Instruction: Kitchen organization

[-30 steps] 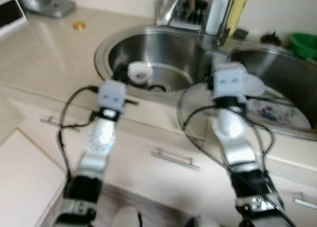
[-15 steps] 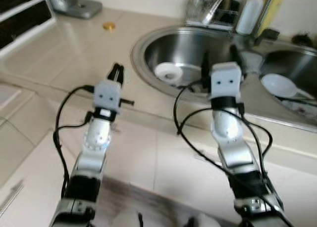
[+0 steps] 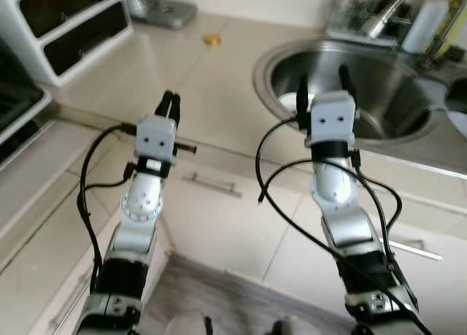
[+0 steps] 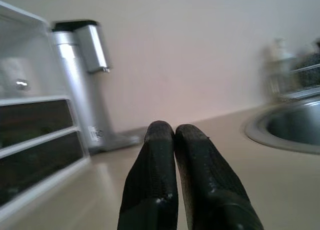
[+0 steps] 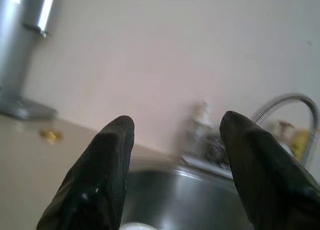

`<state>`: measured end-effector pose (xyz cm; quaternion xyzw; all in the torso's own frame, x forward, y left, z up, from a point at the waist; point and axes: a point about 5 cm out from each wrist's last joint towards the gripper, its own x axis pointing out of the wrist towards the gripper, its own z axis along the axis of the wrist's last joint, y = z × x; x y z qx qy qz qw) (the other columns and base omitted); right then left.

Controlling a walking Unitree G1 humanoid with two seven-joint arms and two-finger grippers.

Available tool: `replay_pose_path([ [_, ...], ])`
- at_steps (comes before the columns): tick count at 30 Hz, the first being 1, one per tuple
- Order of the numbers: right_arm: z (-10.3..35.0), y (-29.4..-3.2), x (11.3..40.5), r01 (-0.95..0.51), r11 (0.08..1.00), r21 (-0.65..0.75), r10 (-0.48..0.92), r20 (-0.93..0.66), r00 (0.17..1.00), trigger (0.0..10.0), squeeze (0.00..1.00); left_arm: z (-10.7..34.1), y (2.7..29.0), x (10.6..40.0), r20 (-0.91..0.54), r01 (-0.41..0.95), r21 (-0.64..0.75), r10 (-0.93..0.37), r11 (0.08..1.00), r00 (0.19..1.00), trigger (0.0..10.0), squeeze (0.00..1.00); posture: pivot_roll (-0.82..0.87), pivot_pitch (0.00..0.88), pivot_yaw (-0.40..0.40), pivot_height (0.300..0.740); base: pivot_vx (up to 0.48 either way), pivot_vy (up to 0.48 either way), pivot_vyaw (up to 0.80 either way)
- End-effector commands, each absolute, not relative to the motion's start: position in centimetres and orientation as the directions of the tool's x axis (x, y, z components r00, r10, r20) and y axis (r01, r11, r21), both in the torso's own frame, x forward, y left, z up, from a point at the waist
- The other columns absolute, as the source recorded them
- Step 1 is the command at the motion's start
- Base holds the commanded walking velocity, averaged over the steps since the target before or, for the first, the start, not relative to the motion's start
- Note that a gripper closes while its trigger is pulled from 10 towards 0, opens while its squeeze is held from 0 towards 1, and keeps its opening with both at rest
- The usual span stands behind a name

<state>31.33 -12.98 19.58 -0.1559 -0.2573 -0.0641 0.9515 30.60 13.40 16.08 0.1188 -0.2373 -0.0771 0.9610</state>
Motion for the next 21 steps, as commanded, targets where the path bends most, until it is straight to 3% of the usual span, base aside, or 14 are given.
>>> replay_pose_path([
  [1, 20.0, -13.1, 31.4, 0.212, 0.943, -0.254, -0.051, 0.521, 0.852, 10.0, 0.00, 16.5, 13.3, 30.6, 0.454, 0.091, 0.276, -0.213, 0.957, 0.865, 10.0, 0.00, 0.17, 0.000, -0.033, 0.740, 0.000, 0.480, 0.00],
  [2, 20.0, -13.1, 31.3, 0.215, 0.943, -0.255, -0.052, 0.524, 0.850, 10.0, 0.00, 16.6, 13.4, 30.6, 0.454, 0.091, 0.276, -0.213, 0.957, 0.865, 10.0, 0.00, 0.17, 0.000, -0.033, 0.740, 0.000, 0.480, 0.00],
  [5, 20.1, -13.2, 30.6, 0.220, 0.956, -0.195, -0.080, 0.548, 0.833, 10.0, 0.00, 16.8, 13.2, 30.1, 0.495, 0.092, 0.307, -0.242, 0.947, 0.834, 10.0, 0.00, 0.17, 0.000, -0.028, 0.740, 0.000, -0.390, -0.80],
  [14, 20.2, -13.2, 30.5, 0.223, 0.955, -0.195, -0.078, 0.561, 0.824, 10.0, 0.00, 16.6, 13.1, 30.3, 0.472, 0.094, 0.314, -0.241, 0.945, 0.848, 10.0, 0.00, 0.16, 0.000, -0.028, 0.740, 0.000, 0.000, -0.80],
  [21, 20.1, -13.2, 30.3, 0.246, 0.941, -0.234, -0.073, 0.569, 0.819, 10.0, 0.00, 16.7, 13.1, 30.3, 0.479, 0.097, 0.312, -0.244, 0.945, 0.843, 10.0, 0.00, 0.16, 0.000, -0.027, 0.740, 0.000, -0.480, 0.00],
])
